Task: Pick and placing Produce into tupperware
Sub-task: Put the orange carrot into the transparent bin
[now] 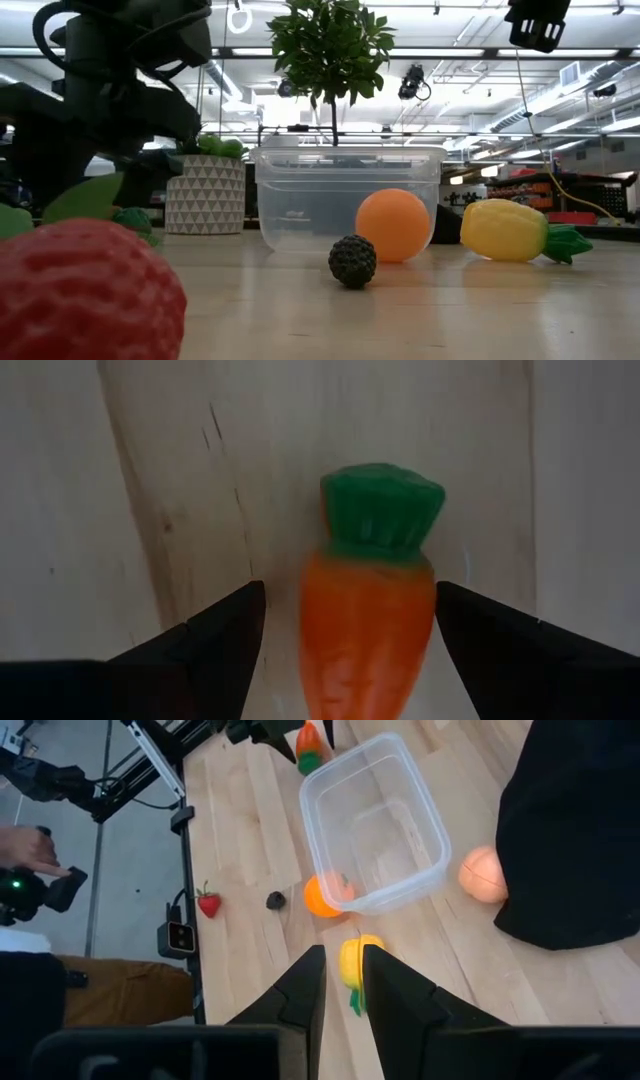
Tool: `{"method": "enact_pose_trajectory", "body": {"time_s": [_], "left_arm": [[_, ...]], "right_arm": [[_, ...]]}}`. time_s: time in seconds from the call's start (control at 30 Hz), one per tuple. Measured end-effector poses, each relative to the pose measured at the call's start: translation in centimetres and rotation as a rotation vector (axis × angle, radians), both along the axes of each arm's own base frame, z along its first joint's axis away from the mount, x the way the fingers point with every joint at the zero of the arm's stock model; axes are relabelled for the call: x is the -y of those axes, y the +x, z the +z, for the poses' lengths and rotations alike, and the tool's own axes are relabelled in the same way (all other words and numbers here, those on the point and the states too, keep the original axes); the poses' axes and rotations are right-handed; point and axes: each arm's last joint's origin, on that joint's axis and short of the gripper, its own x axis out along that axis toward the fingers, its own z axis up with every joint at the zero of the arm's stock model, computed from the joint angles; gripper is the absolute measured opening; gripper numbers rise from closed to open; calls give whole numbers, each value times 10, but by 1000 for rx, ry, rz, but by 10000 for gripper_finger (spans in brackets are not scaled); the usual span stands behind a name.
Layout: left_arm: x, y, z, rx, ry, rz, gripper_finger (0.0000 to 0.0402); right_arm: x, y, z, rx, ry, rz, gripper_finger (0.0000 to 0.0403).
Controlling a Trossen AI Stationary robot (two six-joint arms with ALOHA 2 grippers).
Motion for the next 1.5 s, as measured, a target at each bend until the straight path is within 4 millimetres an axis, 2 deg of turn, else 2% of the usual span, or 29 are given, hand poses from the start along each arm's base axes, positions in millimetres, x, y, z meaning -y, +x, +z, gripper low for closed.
{"method": "enact_pose_trajectory", "body": {"time_s": [0.23,0.7,1.2,1.5], "left_arm": [[2,4,1,46,-12,-1,293],[5,3,1,51,3,-62,244],[5,3,1,52,3,-80,231],[12,4,-10,14,17,-98,220]], "right_arm": [[0,0,0,1,0,0,78],[0,0,0,1,0,0,78],[0,0,0,1,0,1,78],[0,0,0,1,2,-2,78]]}}
